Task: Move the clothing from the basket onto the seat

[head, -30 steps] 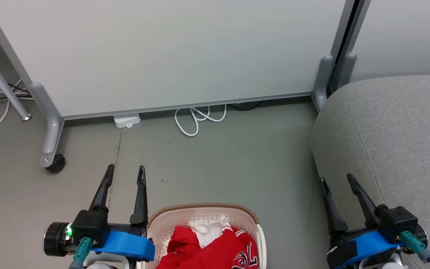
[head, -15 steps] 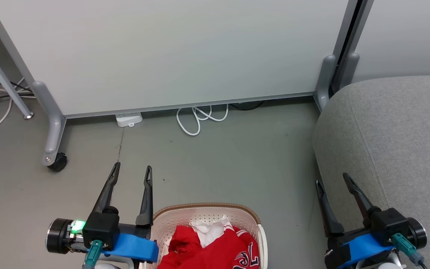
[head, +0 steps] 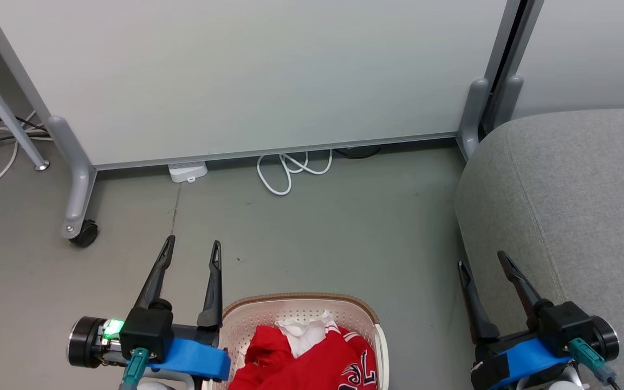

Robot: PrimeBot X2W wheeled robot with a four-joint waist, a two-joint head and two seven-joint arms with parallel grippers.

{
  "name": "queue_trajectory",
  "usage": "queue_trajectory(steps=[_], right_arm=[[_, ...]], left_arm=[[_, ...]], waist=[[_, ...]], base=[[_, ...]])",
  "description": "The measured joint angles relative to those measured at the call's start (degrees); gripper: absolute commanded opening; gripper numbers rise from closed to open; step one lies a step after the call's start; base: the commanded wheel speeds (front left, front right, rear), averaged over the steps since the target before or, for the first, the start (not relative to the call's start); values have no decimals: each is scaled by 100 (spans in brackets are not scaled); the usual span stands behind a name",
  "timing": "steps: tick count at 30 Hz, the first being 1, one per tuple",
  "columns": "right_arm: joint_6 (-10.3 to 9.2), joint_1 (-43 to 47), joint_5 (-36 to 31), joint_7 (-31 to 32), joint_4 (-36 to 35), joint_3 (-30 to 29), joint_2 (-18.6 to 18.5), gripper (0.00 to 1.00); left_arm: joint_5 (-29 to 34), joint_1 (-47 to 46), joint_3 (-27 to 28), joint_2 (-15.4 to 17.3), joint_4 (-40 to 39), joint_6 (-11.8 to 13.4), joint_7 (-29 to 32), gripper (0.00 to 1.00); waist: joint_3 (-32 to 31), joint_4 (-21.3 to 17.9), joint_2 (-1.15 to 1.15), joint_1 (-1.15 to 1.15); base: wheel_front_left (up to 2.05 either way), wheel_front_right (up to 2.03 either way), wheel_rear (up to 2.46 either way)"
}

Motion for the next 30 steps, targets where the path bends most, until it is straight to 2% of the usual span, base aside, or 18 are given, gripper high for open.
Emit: queue_trajectory(steps=[5, 13, 18, 24, 30], right_arm=[[0, -7, 24, 0, -7, -8, 0, 100], [0, -144, 57, -2, -123, -27, -1, 100], [0, -358, 96, -3, -296, -63, -2, 100], [1, -680, 96, -3, -502, -71, -3, 100], [1, -1047, 65, -3, -708, -100, -5, 100]], left_arm=[[30, -7, -2, -3, 23, -63, 0, 100], [-42, -415, -232, 53, 349, -449, -1, 100], [-100, -890, -448, 142, 724, -559, -7, 100], [-183, -1551, -881, 327, 1362, -609, -5, 100], [-535, -2272, -1779, 558, 2124, -630, -7, 100]], waist=[[43, 13, 0, 0], [245, 10, 0, 0], [547, -34, 0, 0], [1085, -157, 0, 0], [1745, -324, 0, 1]], base=[[0, 0, 0], [0, 0, 0], [0, 0, 0], [0, 0, 0], [0, 0, 0]])
